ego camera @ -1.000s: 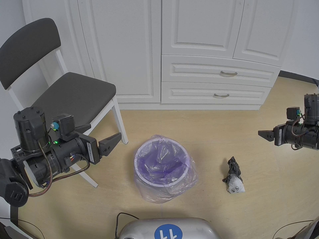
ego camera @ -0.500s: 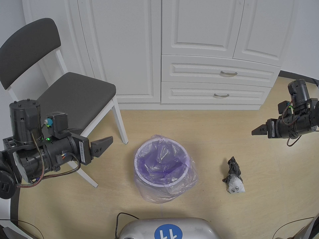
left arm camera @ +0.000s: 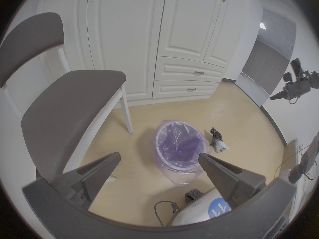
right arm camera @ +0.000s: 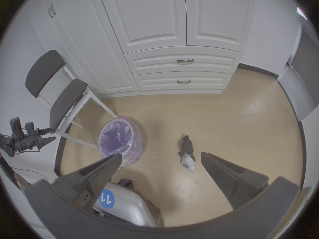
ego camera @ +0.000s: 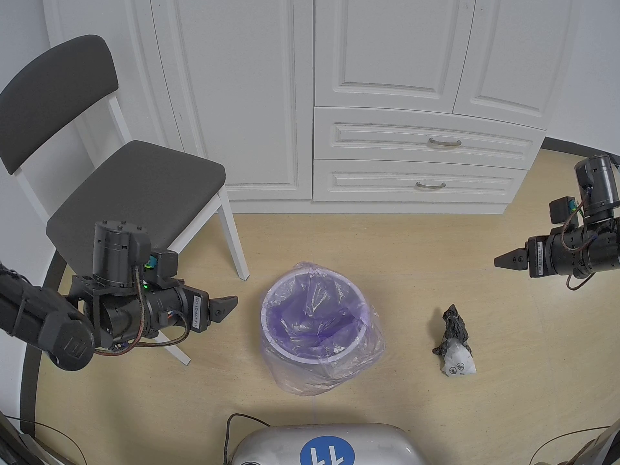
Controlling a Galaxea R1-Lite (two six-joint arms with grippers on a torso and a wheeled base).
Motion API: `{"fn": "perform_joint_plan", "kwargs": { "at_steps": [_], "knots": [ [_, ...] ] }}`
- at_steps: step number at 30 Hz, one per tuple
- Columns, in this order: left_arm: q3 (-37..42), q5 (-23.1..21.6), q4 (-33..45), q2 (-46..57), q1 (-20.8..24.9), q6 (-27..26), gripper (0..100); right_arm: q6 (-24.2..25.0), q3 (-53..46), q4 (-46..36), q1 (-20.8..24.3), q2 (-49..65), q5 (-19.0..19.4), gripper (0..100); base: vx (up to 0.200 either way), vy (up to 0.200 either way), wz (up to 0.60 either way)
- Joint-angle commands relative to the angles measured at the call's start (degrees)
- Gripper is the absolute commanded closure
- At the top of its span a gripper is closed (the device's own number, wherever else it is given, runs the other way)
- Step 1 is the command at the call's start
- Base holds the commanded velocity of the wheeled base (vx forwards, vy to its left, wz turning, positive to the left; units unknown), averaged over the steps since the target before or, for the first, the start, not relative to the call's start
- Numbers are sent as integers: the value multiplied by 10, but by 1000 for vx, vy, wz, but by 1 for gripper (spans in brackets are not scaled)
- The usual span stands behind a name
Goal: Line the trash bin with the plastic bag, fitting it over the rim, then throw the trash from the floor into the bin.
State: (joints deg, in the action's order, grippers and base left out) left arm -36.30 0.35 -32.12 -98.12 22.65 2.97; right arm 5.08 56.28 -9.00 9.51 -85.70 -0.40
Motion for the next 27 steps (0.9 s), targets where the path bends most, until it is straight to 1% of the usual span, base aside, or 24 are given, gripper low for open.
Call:
{"fn": "perform_joint_plan", "kwargs": {
  "at_steps": [1,3,5,7,8,10,11,12,13,14,15,16,17,19,21,27],
  "knots": [
    [7,3,-7,-41,-9,3,0,-5,-18,3,20,23,-29,0,0,0,0],
    [24,2,-13,-38,-14,5,0,-1,-24,3,17,32,-45,0,0,0,0],
    [37,1,-29,-38,-15,6,0,7,-35,3,7,48,-49,0,0,0,0],
    [50,5,-52,-40,-16,6,0,30,-47,5,-12,72,-48,0,0,0,0],
    [54,8,-57,-39,-16,7,0,36,-50,5,-14,77,-48,0,0,0,0],
    [81,25,-80,-34,-16,7,0,86,-79,6,-20,110,-45,0,0,0,0],
    [81,25,-80,-34,-16,7,0,86,-79,6,-20,110,-45,0,0,0,0],
    [98,43,-114,-26,-25,8,0,139,-102,11,-26,123,-37,0,0,0,0],
    [108,48,-133,-21,-36,8,0,158,-108,14,-31,128,-28,0,0,0,0],
    [115,50,-141,-19,-40,7,0,165,-111,14,-34,135,-21,0,0,0,0],
    [115,50,-141,-19,-40,7,0,165,-111,14,-34,135,-21,0,0,0,0],
    [134,59,-163,-15,-48,5,0,173,-117,11,-45,159,-9,0,0,0,0],
    [142,66,-171,-12,-51,5,0,173,-117,6,-53,169,-6,0,0,0,0],
    [159,94,-183,6,-52,1,0,173,-133,0,-63,200,1,0,0,0,0],
    [171,111,-190,27,-52,4,0,173,-150,-1,-63,229,1,0,0,0,0],
    [185,114,-193,56,-53,4,0,175,-174,-2,-71,318,1,0,0,0,0]
  ]
}}
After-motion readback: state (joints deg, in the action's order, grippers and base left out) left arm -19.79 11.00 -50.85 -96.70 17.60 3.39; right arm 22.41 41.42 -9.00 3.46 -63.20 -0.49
